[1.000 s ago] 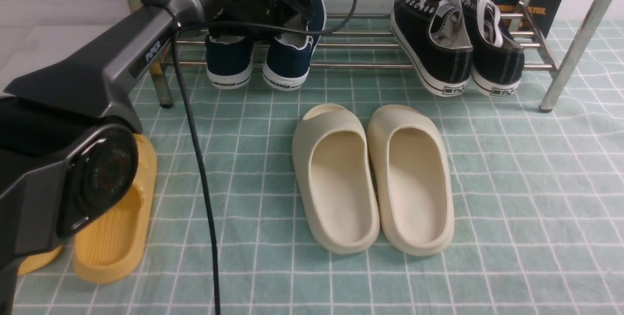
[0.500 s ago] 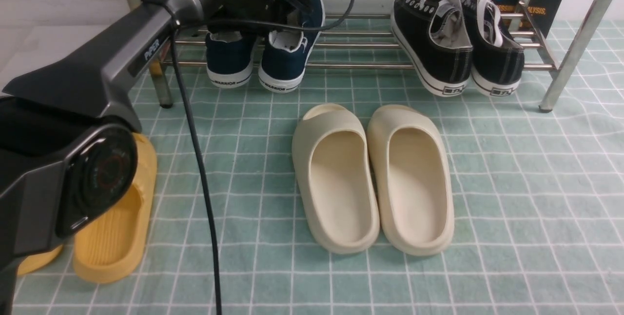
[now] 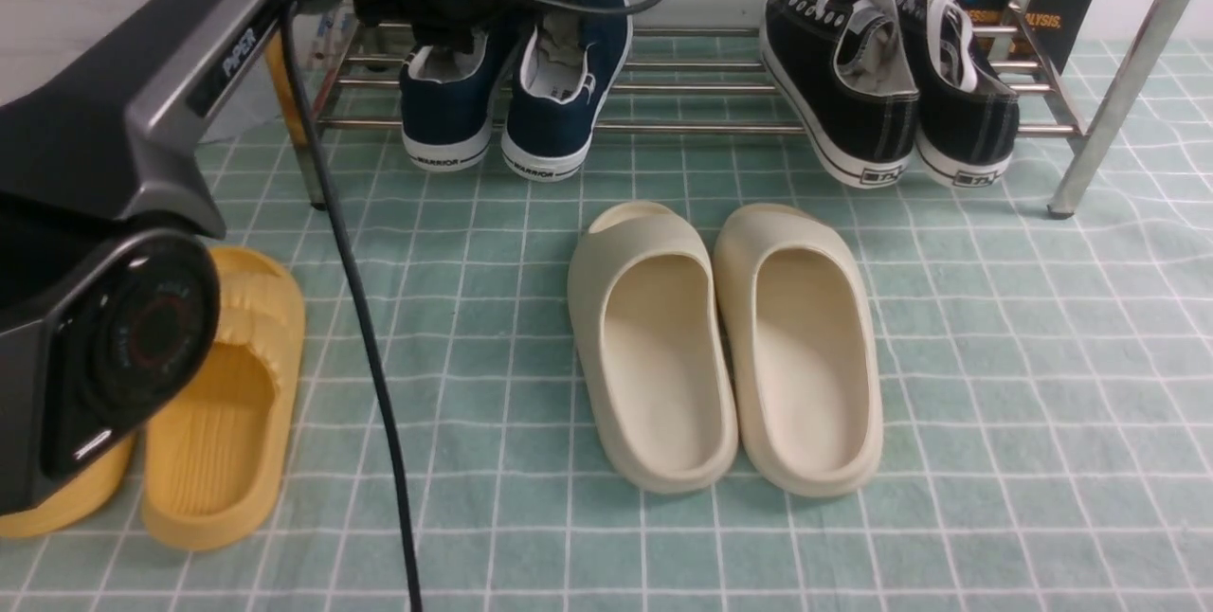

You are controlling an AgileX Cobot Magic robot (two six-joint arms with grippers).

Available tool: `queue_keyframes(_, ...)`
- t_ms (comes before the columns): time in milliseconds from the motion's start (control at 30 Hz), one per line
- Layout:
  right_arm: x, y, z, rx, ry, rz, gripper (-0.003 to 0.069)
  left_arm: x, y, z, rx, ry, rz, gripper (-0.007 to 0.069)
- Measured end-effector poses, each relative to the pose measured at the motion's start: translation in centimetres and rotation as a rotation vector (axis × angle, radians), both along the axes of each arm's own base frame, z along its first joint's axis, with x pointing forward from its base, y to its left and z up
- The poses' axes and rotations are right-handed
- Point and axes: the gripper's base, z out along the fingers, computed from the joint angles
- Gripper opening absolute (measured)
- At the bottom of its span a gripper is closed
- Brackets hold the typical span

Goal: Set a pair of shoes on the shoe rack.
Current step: Use the left arm to put a shoe into the shoe rack

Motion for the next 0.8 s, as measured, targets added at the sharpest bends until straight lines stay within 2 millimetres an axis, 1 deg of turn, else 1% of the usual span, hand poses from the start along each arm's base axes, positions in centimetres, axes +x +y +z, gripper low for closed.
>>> queue_keyframes(33,0.0,0.0,0.0,0.000,0.000,0.000,0.0239,-0.4,0.2,0.3,0.021,0.023,-0.010,0.0255)
queue_keyframes(67,0.0,0.0,0.0,0.000,0.000,0.000,0.0239,-0.5,0.2,0.3,0.025,0.026,-0.013,0.0248)
queue_keyframes(100,0.0,0.0,0.0,0.000,0.000,0.000,0.0239,-0.8,0.3,0.7,0.040,0.038,-0.022,0.0193)
queue_keyframes(133,0.0,0.0,0.0,0.000,0.000,0.000,0.0239,-0.9,0.4,0.8,0.046,0.041,-0.027,0.0178)
queue_keyframes(167,0.0,0.0,0.0,0.000,0.000,0.000,0.0239,-1.4,0.5,1.2,0.072,0.059,-0.047,0.0116)
queue_keyframes(200,0.0,0.0,0.0,0.000,0.000,0.000,0.0239,-1.4,0.6,1.2,0.075,0.060,-0.049,0.0101)
queue_keyframes(233,0.0,0.0,0.0,0.000,0.000,0.000,0.0239,-1.9,0.7,1.6,0.101,0.081,-0.070,0.0043)
queue_keyframes(267,0.0,0.0,0.0,0.000,0.000,0.000,0.0239,-1.9,0.8,1.6,0.102,0.079,-0.072,0.0036)
queue_keyframes(300,0.0,0.0,0.0,0.000,0.000,0.000,0.0239,-2.3,0.9,1.7,0.126,0.110,-0.092,-0.0013)
queue_keyframes(400,0.0,0.0,0.0,0.000,0.000,0.000,0.0239,-2.5,0.8,1.3,0.142,0.141,-0.123,-0.0013)
queue_keyframes(500,0.0,0.0,0.0,0.000,0.000,0.000,0.0239,-2.7,0.4,-1.1,0.136,0.220,-0.169,-0.0013)
queue_keyframes(533,0.0,0.0,0.0,0.000,0.000,0.000,0.0239,-2.7,0.4,-1.2,0.129,0.222,-0.171,-0.0013)
queue_keyframes(567,0.0,0.0,0.0,0.000,0.000,0.000,0.0239,-2.7,0.1,-2.2,0.112,0.239,-0.182,-0.0013)
queue_keyframes(667,0.0,0.0,0.0,0.000,0.000,0.000,0.0239,-2.6,-0.4,-4.1,0.062,0.252,-0.195,-0.0013)
queue_keyframes(800,0.0,0.0,0.0,0.000,0.000,0.000,0.0239,-1.9,-1.0,-5.4,-0.004,0.201,-0.193,-0.0013)
